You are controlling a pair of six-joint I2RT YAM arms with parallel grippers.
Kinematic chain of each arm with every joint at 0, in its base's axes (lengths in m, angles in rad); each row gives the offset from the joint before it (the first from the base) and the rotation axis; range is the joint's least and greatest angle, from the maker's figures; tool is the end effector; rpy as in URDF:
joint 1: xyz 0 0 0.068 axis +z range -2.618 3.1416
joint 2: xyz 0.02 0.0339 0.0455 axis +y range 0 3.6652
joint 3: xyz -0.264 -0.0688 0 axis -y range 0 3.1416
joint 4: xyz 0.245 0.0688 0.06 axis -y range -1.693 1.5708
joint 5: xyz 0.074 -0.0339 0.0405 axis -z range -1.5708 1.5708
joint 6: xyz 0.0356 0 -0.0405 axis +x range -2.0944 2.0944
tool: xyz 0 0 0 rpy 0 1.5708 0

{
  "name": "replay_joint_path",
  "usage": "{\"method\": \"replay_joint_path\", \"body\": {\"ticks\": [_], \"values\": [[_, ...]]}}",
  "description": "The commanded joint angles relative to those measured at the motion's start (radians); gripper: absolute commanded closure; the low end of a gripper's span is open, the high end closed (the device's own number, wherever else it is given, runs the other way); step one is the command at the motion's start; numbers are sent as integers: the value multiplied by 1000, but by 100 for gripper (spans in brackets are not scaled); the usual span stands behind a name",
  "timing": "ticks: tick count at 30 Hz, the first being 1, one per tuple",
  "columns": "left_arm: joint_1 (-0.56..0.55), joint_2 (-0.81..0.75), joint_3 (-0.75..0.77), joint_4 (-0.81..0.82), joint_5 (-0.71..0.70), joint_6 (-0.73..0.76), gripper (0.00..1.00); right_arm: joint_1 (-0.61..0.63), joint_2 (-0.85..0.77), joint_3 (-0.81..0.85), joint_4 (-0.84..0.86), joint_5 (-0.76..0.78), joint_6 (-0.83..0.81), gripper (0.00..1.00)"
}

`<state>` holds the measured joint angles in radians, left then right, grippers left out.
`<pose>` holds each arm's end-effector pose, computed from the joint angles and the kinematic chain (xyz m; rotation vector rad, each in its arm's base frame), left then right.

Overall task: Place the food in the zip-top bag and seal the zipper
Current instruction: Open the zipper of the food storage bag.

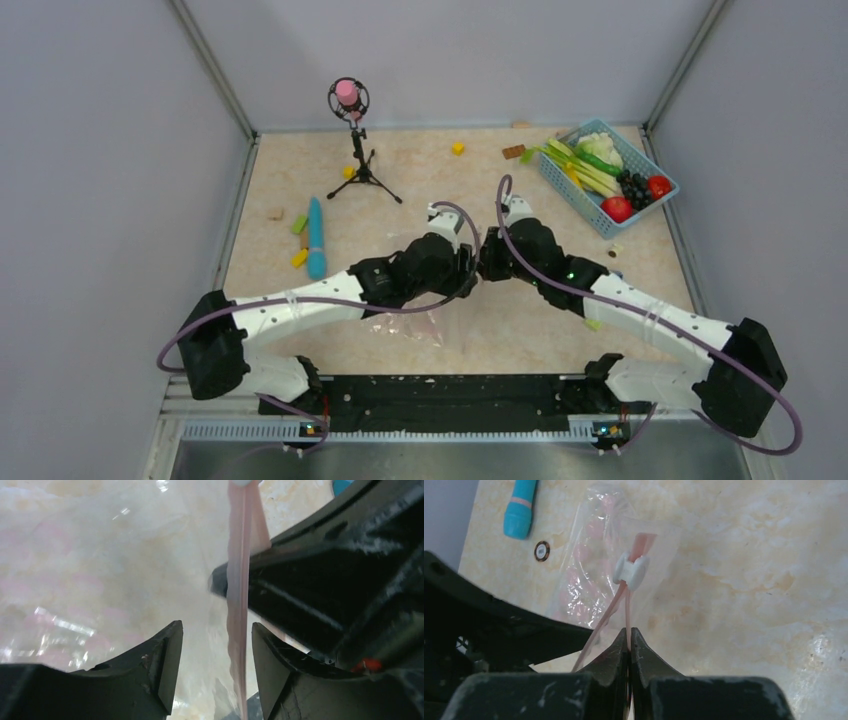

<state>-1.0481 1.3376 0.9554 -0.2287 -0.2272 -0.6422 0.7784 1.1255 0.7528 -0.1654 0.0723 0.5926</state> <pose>0.1556 -0.2540 0.2723 0.3227 2.2316 -0.7061 0.1801 0.1739 0.2623 -0.1589 2.1914 0.7280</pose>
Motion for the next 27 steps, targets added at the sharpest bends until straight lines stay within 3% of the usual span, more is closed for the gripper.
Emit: {"method": "replay_joint_path", "body": {"ticks": [1, 3, 10, 15, 18, 24, 27], "values": [[-2, 59, 69, 24, 72, 3, 41, 56, -23, 75, -35, 13, 38, 100], [-1, 80, 91, -3, 89, 4, 43, 61, -27, 83, -47, 26, 46, 100], [-1, 56, 99, -141, -31, -29, 100, 61, -86, 91, -149, 144, -1, 100], [-2, -67, 64, -239, -145, -34, 100, 15, -106, 118, -270, 265, -132, 100], [-3, -154, 25, -292, -291, -66, 100, -48, -96, 116, -334, 269, -200, 100], [-1, -298, 12, -424, -517, -79, 100, -111, -62, 88, -343, 367, -353, 98], [0, -359, 7, -462, -548, -63, 100, -119, -35, 97, -342, 418, -397, 98]]}}
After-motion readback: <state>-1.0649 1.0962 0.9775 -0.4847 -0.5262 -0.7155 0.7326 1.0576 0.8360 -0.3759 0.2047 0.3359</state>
